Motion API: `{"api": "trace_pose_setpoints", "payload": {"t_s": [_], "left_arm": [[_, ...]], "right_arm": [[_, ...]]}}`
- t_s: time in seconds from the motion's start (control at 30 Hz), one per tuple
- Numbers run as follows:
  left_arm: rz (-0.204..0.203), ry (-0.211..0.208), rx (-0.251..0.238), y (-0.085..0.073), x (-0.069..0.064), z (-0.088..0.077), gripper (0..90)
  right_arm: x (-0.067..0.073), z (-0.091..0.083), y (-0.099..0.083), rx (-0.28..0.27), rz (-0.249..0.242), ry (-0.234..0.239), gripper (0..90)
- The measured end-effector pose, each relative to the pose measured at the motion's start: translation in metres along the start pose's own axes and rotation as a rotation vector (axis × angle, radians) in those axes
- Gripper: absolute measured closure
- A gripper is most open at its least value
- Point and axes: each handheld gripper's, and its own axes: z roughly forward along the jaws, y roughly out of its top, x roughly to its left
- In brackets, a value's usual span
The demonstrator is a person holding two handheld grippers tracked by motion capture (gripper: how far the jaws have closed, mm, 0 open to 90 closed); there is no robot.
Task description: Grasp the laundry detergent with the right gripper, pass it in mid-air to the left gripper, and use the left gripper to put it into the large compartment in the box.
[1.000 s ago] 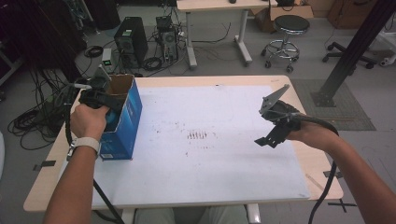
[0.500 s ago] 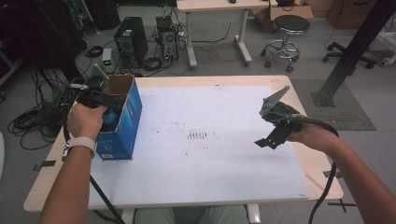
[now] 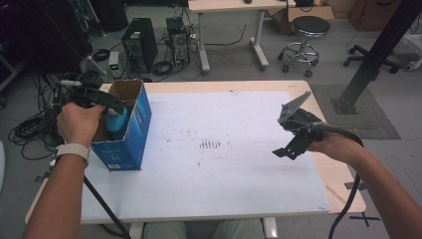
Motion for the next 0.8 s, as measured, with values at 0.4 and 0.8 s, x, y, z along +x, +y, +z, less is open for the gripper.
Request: {"api": "trace_pose_setpoints", "payload": {"t_s": [0.4,0.8], "left_arm": [[0.071,0.007,-0.029,0.005,-0.016,-0.035,15.1],[0.183,-0.012,-0.043,0.010,-0.049,-0.067,12.7]], "right_arm": [[0.005,-0.010,0.001,-0.005,-0.008,-0.015,3.1],[0.009,-0.019,0.001,-0.012,-0.009,-0.023,3.1]]}}
